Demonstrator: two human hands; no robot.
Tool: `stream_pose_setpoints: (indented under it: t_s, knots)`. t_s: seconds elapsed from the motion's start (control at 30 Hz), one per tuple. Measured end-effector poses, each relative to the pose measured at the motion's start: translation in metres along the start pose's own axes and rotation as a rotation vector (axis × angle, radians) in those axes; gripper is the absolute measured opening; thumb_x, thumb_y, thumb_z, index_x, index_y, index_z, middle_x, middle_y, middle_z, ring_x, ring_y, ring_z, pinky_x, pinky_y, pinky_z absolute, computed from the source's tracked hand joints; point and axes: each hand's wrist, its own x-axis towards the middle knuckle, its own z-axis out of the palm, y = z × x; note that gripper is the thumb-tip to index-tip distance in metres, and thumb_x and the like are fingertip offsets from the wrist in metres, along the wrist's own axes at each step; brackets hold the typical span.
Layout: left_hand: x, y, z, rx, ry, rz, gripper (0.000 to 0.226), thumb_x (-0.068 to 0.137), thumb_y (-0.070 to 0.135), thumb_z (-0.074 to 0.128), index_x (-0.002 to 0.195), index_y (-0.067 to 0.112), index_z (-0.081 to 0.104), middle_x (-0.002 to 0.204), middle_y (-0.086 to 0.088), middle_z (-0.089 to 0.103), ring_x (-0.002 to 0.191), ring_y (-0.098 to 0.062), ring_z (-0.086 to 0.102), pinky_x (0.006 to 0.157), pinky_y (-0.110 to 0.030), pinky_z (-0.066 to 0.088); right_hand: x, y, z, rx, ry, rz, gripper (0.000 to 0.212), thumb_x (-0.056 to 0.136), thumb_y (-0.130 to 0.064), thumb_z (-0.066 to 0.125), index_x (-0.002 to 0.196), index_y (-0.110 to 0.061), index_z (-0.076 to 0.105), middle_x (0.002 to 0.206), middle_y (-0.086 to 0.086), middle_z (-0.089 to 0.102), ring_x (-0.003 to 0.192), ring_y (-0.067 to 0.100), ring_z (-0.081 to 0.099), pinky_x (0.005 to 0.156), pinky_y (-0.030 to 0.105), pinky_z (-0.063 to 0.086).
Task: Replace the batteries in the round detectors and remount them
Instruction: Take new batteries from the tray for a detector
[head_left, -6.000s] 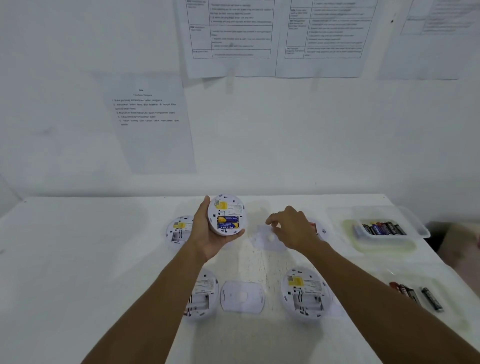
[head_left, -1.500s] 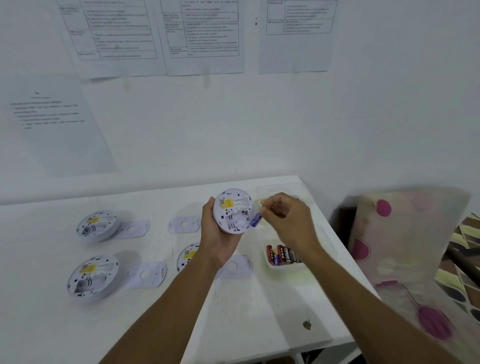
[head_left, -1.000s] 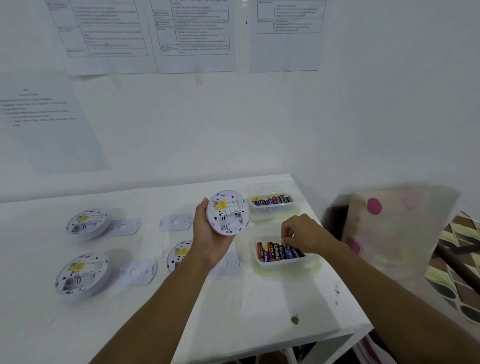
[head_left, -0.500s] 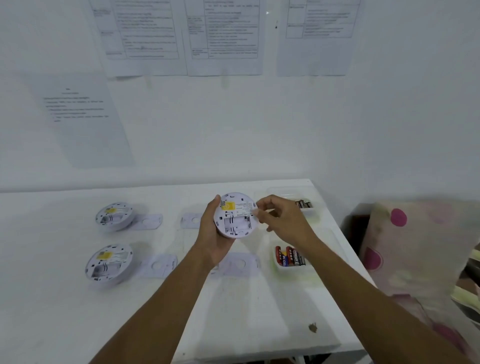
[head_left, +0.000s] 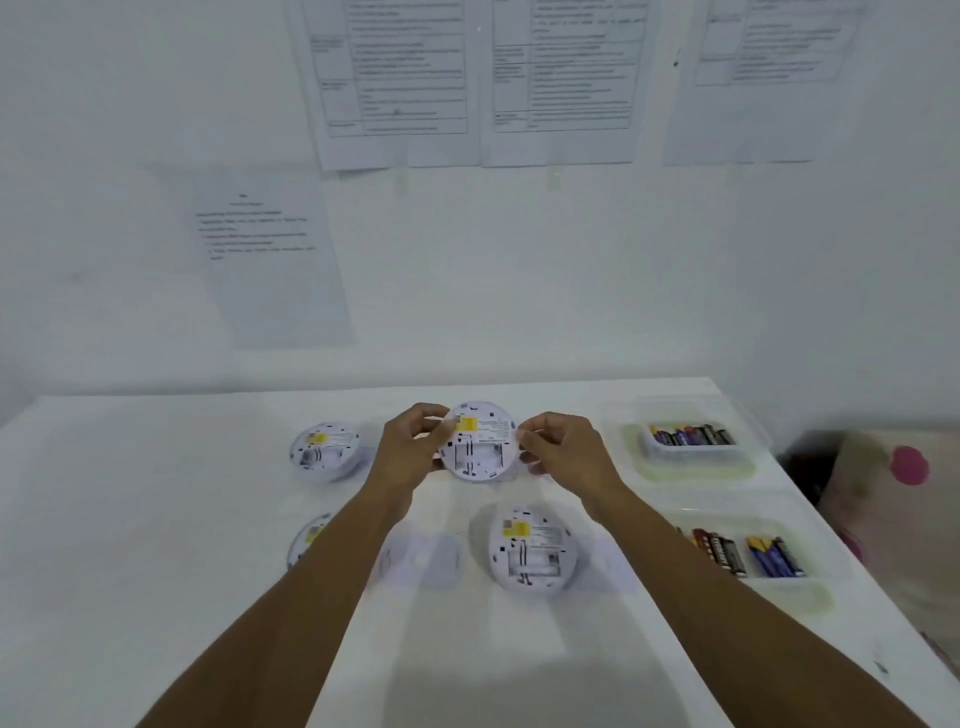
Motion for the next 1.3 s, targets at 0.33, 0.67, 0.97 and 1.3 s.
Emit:
stream_pose_setpoints:
  t_s: [0.33,0.67,0.97,1.3]
  knots:
    - [0.05,-0.027,-0.055,0.151,0.115,-0.118,0.007,0.093,0.014,0.066,0.087,0.019,0.066,0.097,-0.016,0.07,0.092,-0.037,0.067,0.078,-0.055,0.059,0.039,0.024,0.047,-1.16,-0.168,-0.337,0.036,0.087,-0.036,0.064,0.123,-0.029,0.063,0.113,-0.002,0.065,0.119,0.02,0.04,0.092,0.038,0.027]
    - [0.064,-0.039,-0.046,0.371,0.131,-0.081,0.01,0.094,0.013,0.064,0.088,0.021,0.068,0.095,-0.012,0.07,0.086,-0.033,0.068,0.076,-0.053,0.06,0.045,0.029,0.049,-1.263,-0.195,-0.341,0.023,0.088,-0.031,0.063,0.11,-0.028,0.07,0.101,-0.001,0.064,0.112,0.019,0.043,0.087,0.04,0.022]
    - [0.064,-0.044,-0.044,0.759,0.134,0.046,0.022,0.094,0.015,0.06,0.111,0.006,0.071,0.107,-0.014,0.073,0.092,-0.024,0.068,0.08,-0.029,0.052,0.044,0.03,0.046,-1.241,-0.177,-0.359,0.023,0.087,-0.027,0.062,0.109,-0.026,0.07,0.102,0.0,0.064,0.111,0.019,0.043,0.083,0.039,0.018]
    - [0.061,-0.035,-0.028,0.771,0.148,0.235,0.031,0.093,0.02,0.063,0.122,0.01,0.062,0.12,-0.007,0.06,0.114,-0.022,0.054,0.089,-0.024,0.036,0.042,0.029,0.025,-1.027,-0.138,-0.38,0.023,0.093,-0.029,0.056,0.113,-0.028,0.068,0.117,-0.011,0.066,0.117,0.015,0.044,0.09,0.035,0.027]
